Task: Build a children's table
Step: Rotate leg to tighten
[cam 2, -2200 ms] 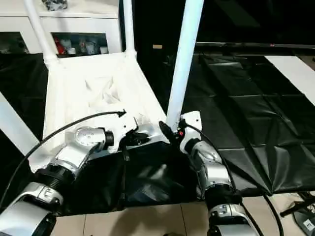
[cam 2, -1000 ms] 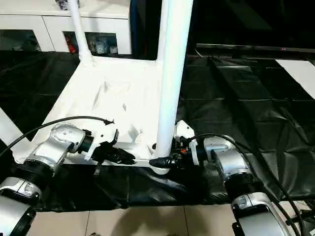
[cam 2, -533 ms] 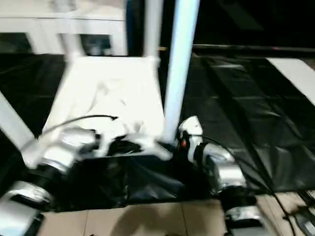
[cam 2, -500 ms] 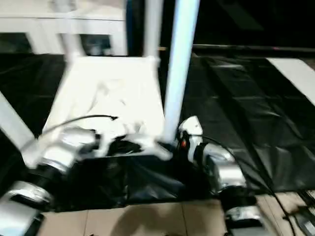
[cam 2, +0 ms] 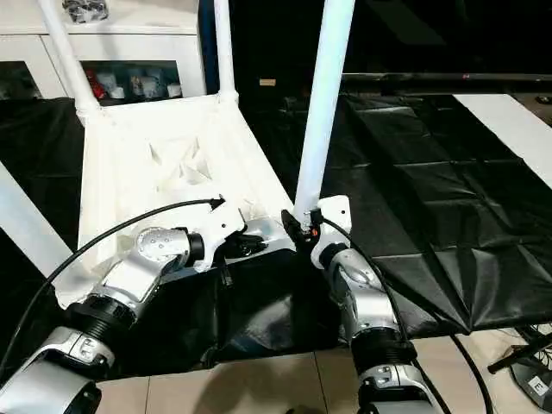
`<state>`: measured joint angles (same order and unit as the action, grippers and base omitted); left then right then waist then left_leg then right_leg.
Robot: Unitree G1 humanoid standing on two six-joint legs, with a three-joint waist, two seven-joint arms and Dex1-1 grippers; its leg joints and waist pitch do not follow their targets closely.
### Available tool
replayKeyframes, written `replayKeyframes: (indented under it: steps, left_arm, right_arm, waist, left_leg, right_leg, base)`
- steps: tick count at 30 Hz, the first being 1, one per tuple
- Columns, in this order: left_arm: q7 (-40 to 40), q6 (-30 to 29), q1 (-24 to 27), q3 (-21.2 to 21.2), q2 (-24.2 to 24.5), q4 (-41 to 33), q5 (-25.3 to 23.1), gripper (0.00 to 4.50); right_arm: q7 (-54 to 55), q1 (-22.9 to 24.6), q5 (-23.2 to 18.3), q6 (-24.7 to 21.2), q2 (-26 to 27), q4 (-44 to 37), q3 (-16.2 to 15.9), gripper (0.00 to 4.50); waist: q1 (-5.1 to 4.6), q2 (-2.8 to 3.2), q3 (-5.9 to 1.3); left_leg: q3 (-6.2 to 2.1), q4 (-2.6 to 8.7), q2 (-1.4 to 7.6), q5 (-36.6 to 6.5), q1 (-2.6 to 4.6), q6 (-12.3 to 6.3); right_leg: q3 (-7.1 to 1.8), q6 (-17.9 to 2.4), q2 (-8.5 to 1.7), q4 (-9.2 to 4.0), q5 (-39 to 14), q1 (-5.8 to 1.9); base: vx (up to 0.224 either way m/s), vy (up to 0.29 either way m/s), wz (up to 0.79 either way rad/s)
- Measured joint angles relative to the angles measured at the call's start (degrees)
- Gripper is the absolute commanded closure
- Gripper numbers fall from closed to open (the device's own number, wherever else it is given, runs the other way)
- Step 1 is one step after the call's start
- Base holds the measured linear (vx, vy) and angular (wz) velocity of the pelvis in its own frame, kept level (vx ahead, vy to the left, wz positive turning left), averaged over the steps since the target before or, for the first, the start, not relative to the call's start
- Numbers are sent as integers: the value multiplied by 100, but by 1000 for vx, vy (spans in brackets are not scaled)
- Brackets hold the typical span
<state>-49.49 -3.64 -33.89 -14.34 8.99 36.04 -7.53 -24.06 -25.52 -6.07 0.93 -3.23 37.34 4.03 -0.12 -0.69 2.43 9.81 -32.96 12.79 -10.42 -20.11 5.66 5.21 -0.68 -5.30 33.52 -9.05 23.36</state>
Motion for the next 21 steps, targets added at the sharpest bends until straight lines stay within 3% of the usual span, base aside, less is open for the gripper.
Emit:
replayKeyframes:
  steps: [7, 9, 14, 21]
  left_arm:
    - [-16, 5, 33, -128, -20, -151, -4, 450]
    - [-31, 6, 41, -164, -21, -189, -3, 450]
    - [-30, 13, 53, -179, -8, -207, -3, 450]
    - [-49, 55, 67, -212, 20, -209, -2, 450]
  right_arm:
    - [-791, 130, 138, 95, -583, -159, -247, 91]
    - [-1454, 362, -80, 27, -920, -558, -271, 91]
    - [-3151, 801, -961, -667, -1974, -1530, -109, 91]
    - [-3842, 957, -1152, -962, -2646, -1558, 17, 91]
  waist:
    - [56, 1, 1]
    - [95, 7, 2]
    - [153, 15, 3]
    - [189, 19, 2]
  left_leg:
    - [1, 21, 1, -4, -22, -5]
    - [1, 30, 2, -5, -28, -8]
    - [6, 27, 3, -10, -23, -20]
    - [9, 23, 2, -10, -25, -19]
  right_leg:
    - [4, -22, 0, -19, 13, 7]
    - [8, -22, -1, -35, 13, 5]
    - [6, -23, 2, -37, 15, 4]
    - [6, -23, 1, -39, 16, 4]
  base:
    - [0, 0, 0]
    - [0, 0, 0]
    - [0, 0, 0]
    - [0, 0, 0]
